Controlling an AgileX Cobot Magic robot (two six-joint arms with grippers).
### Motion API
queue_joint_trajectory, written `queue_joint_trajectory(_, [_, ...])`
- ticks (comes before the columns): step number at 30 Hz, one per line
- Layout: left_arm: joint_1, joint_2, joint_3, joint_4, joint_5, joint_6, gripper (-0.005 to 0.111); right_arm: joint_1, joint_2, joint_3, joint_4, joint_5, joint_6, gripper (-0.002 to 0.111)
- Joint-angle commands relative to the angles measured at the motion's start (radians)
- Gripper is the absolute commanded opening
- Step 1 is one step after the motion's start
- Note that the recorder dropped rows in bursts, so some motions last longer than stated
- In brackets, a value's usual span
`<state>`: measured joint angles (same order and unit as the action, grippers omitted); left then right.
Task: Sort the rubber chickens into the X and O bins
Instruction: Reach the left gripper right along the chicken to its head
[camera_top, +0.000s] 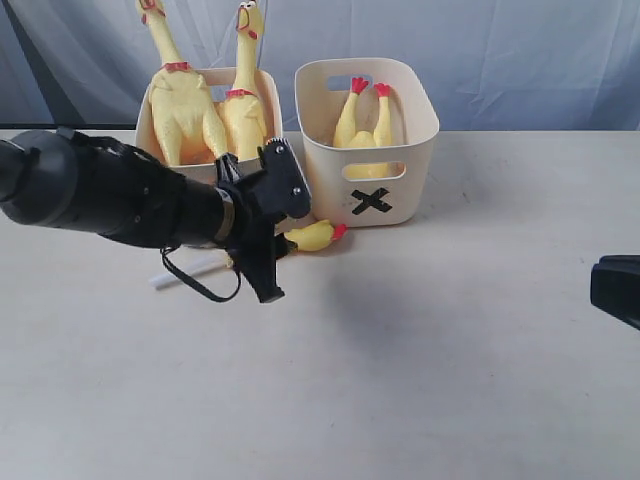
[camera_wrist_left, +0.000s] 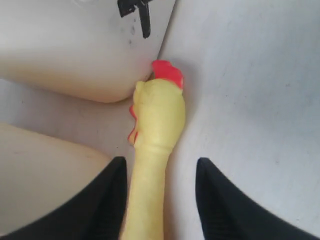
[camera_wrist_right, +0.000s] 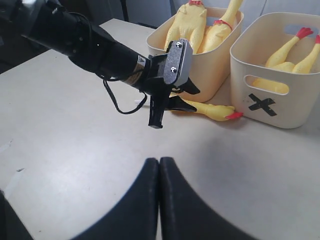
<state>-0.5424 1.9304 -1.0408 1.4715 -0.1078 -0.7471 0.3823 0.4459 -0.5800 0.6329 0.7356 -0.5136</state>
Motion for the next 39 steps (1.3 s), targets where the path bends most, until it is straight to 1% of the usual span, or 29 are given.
queue_joint_trajectory(1, [-0.076, -0.005, 0.037, -0.008, 0.169, -0.012, 0.042, -0.003, -0.004, 0.004, 0.008, -0.011, -0.002, -0.001])
queue_joint_trajectory(2, [-0.095, -0.005, 0.042, -0.021, 0.238, -0.012, 0.042, -0.003, -0.004, 0.004, 0.008, -0.011, -0.002, -0.001])
queue_joint_trajectory(4, [-0.115, -0.005, 0.042, -0.045, 0.301, -0.012, 0.042, -0.003, -0.004, 0.004, 0.008, -0.011, -0.002, -0.001])
queue_joint_trajectory(8, [-0.157, 0.003, 0.042, -0.034, 0.342, -0.012, 0.040, -0.003, -0.004, 0.004, 0.008, -0.013, -0.002, -0.001])
queue_joint_trajectory(10, [-0.165, 0.003, 0.042, -0.034, 0.342, -0.012, 0.037, -0.003, -0.004, 0.004, 0.008, -0.013, -0.002, -0.001])
queue_joint_trajectory(13, [-0.174, 0.005, 0.042, -0.016, 0.344, -0.012, 0.037, -0.003, -0.004, 0.004, 0.008, -0.013, -0.002, -0.001])
queue_joint_trajectory(19, [-0.196, 0.047, 0.017, -0.004, 0.452, -0.011, 0.038, -0.003, -0.004, 0.004, 0.008, -0.013, -0.002, -0.001])
queue_joint_trajectory(24, [-0.218, 0.081, 0.015, 0.035, 0.451, -0.011, 0.038, -0.003, -0.004, 0.004, 0.008, -0.013, -0.002, -0.001])
queue_joint_trajectory(28, [-0.220, 0.089, 0.007, 0.075, 0.469, -0.028, 0.038, -0.003, -0.004, 0.004, 0.008, -0.009, -0.002, -0.001])
queue_joint_trajectory(33, [-0.227, 0.097, -0.032, 0.086, 0.471, -0.035, 0.038, -0.003, -0.004, 0.004, 0.008, -0.009, -0.002, -0.001])
queue_joint_trajectory(39, [-0.251, 0.139, -0.067, 0.123, 0.522, -0.022, 0.038, -0.003, -0.004, 0.004, 0.008, -0.009, -0.002, -0.001])
